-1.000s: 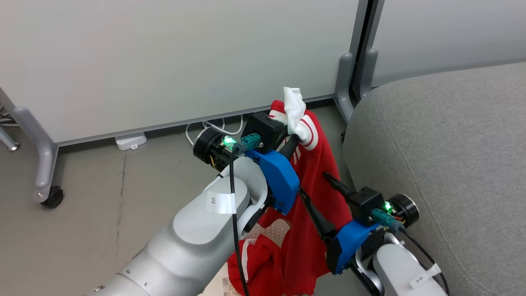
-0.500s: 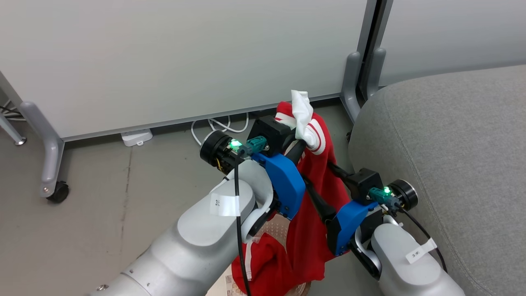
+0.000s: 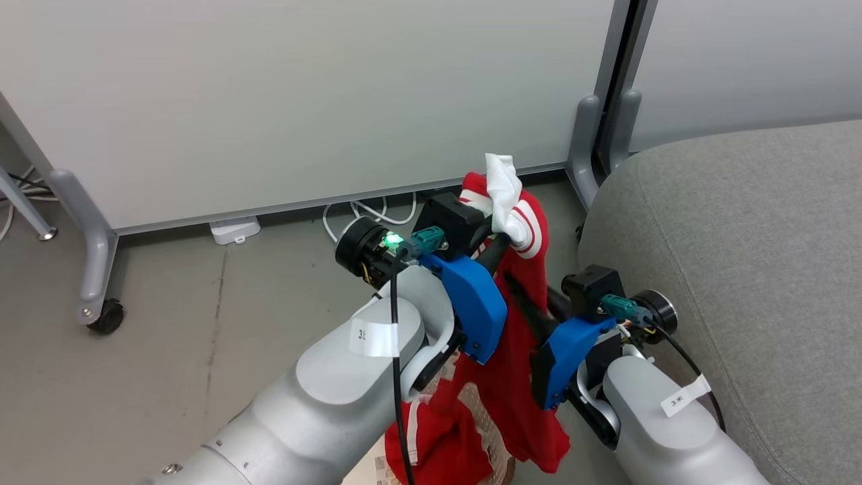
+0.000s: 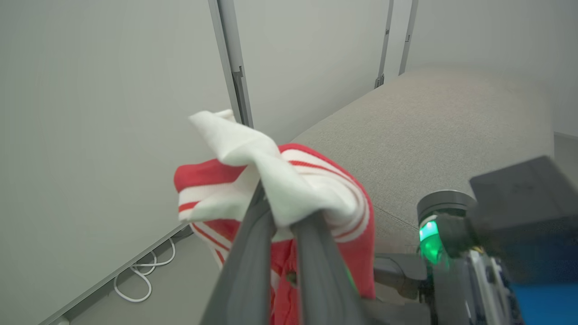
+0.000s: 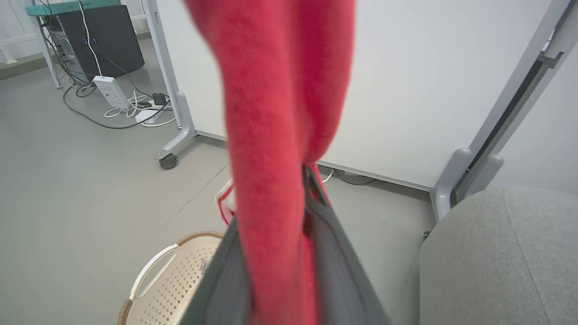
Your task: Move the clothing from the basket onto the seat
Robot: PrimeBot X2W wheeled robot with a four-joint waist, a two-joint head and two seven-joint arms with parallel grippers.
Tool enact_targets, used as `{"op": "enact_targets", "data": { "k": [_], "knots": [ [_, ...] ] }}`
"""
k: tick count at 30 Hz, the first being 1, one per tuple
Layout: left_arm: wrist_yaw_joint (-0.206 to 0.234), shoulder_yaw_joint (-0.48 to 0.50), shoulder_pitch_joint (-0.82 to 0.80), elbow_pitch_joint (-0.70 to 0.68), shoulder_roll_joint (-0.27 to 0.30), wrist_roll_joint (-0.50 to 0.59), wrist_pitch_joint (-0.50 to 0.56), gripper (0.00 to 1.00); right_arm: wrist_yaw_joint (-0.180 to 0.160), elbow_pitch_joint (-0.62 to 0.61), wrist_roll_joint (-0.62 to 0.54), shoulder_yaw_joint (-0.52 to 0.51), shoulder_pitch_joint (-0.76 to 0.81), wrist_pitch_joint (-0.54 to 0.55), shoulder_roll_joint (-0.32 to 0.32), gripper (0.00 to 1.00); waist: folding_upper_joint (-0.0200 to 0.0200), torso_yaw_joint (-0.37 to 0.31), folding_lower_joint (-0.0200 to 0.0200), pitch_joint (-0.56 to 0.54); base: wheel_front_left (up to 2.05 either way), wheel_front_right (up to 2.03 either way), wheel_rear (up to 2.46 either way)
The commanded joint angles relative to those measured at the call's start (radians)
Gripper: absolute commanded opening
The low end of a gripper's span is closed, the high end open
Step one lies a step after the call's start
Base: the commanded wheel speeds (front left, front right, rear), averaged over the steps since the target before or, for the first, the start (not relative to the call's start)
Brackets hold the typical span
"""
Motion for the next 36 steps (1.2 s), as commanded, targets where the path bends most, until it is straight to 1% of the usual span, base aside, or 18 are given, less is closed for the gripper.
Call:
{"op": "enact_targets", "data": {
  "k": [1,8,24,26,27,29,30,31,32,36],
  "knots": [
    [0.005,-0.005,-0.017,0.005,0.0,-0.005,-0.007,0.0,0.0,0.004,0.016,0.008,-0.008,-0.007,-0.002,0.0,-0.0001,-0.002,0.0,-0.003,0.0,0.0,0.0],
    [0.006,-0.012,-0.019,0.027,0.0,-0.011,-0.017,0.0,0.0,-0.014,0.056,0.016,0.01,-0.008,-0.002,0.0,-0.0001,-0.011,0.0,-0.011,0.0,0.0,0.0],
    [0.018,-0.027,-0.015,0.054,0.0,-0.029,-0.034,0.0,0.0,-0.049,0.033,0.004,0.049,-0.008,-0.002,0.0,-0.0001,-0.029,0.0,-0.024,0.0,0.0,0.0],
    [0.019,-0.029,-0.016,0.056,0.0,-0.032,-0.036,0.12,0.0,-0.05,0.032,0.004,0.05,-0.008,-0.002,0.0,-0.0001,-0.029,0.0,-0.024,0.0,0.0,0.0],
    [0.02,-0.03,-0.016,0.057,0.0,-0.034,-0.035,0.2,0.0,-0.05,0.03,0.003,0.05,-0.008,-0.002,0.0,-0.0001,-0.028,0.0,-0.024,0.0,0.0,0.0],
    [0.021,-0.032,-0.018,0.059,0.0,-0.034,-0.034,0.41,0.0,-0.05,0.026,0.002,0.051,-0.008,-0.002,0.0,-0.0001,-0.027,0.0,-0.025,0.0,0.0,0.0],
    [0.021,-0.034,-0.019,0.06,0.0,-0.035,-0.035,0.66,0.0,-0.047,0.019,0.004,0.049,-0.008,-0.002,0.0,-0.0001,-0.027,0.0,-0.025,0.0,0.0,0.0],
    [0.022,-0.036,-0.019,0.061,0.0,-0.036,-0.036,0.82,0.0,-0.046,0.017,0.004,0.049,-0.008,-0.002,0.0,-0.0001,-0.027,0.0,-0.026,0.0,0.0,0.0],
    [0.022,-0.037,-0.02,0.062,0.0,-0.037,-0.037,1.0,0.0,-0.046,0.014,0.004,0.049,-0.008,-0.002,0.0,-0.0001,-0.027,0.0,-0.026,0.0,0.0,0.0],
    [0.025,-0.042,-0.024,0.066,0.0,-0.041,-0.039,1.0,0.0,-0.048,0.016,0.009,0.051,-0.008,-0.002,0.0,-0.0001,-0.029,0.0,-0.027,0.0,0.0,0.0]
  ]
}}
